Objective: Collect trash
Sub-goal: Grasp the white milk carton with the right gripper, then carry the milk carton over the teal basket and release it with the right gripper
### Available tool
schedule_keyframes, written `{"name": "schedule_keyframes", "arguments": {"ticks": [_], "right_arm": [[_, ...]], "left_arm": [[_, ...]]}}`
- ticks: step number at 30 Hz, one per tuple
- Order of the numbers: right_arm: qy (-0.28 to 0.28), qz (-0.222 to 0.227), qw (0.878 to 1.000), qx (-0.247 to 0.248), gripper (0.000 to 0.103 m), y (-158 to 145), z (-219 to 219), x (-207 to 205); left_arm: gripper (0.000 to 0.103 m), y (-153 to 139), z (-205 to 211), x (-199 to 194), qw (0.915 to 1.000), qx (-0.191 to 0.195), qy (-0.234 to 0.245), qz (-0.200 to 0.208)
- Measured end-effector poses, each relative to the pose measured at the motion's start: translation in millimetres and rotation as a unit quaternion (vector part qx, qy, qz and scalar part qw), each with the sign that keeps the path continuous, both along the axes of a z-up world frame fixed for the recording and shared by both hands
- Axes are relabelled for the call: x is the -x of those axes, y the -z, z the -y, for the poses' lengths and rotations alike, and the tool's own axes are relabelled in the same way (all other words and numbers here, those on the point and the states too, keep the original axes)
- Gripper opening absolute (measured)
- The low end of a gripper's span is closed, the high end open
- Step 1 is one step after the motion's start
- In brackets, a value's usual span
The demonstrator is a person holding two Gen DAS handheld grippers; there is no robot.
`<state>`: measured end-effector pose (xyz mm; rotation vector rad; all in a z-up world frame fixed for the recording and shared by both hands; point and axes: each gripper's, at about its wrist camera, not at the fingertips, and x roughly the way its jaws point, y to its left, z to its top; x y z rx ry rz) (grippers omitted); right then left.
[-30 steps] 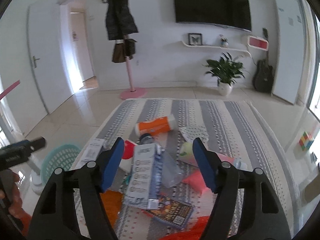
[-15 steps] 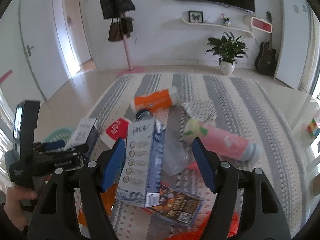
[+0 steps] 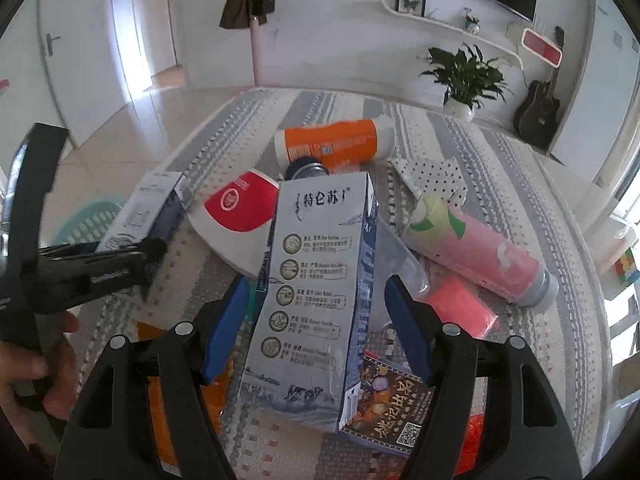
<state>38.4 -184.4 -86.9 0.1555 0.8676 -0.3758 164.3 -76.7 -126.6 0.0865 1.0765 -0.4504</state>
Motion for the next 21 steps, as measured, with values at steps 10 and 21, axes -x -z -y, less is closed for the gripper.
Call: {"name": "schedule_keyframes", "arguments": {"ticks": [10, 21], "right_arm": [[0.033, -0.046, 0.998, 0.034, 0.066, 10.0, -3.8, -27.8], [-0.011, 0.006, 0.998, 0.061, 0.033, -34.1, -52.8, -40.5]], "left_arm": [[0.053, -33.9, -47.2, 1.5, 0.9976, 0.036, -0.029, 0.051], [0.053, -79.4, -157.1, -5.1, 0.9850, 0.068, -0.114, 0.111]]}}
